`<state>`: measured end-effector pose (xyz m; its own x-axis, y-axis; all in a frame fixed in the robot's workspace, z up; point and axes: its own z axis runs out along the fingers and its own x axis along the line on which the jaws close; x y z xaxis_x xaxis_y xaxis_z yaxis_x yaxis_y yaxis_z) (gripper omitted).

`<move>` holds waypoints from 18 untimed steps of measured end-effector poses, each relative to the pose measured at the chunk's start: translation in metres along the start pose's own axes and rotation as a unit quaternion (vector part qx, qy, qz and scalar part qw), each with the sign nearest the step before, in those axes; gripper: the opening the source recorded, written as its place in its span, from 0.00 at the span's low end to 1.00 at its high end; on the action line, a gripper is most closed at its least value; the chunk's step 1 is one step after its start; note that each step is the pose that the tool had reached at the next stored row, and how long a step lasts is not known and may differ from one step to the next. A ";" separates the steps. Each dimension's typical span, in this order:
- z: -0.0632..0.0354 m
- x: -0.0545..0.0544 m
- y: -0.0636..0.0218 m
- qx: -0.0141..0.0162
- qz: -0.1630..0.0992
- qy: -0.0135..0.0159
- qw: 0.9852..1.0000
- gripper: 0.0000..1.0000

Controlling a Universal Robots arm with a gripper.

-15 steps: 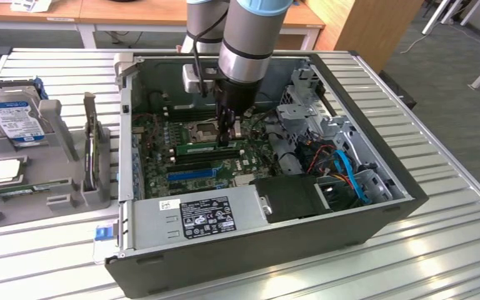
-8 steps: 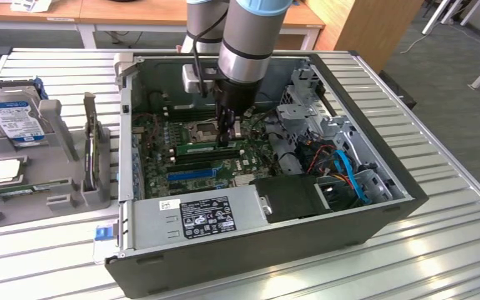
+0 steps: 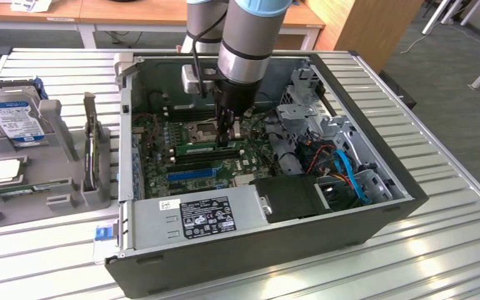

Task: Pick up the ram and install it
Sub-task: 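Insert the ram into the slot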

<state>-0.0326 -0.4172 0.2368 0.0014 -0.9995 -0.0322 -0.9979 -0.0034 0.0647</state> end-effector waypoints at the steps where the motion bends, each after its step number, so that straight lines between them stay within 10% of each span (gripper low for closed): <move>1: 0.0002 0.000 0.0000 0.000 0.000 0.000 1.000 0.12; 18: 0.0041 0.002 -0.0001 0.000 0.000 -0.002 1.000 0.12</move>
<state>-0.0328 -0.4189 0.2327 0.0014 -0.9994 -0.0355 -0.9979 -0.0036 0.0646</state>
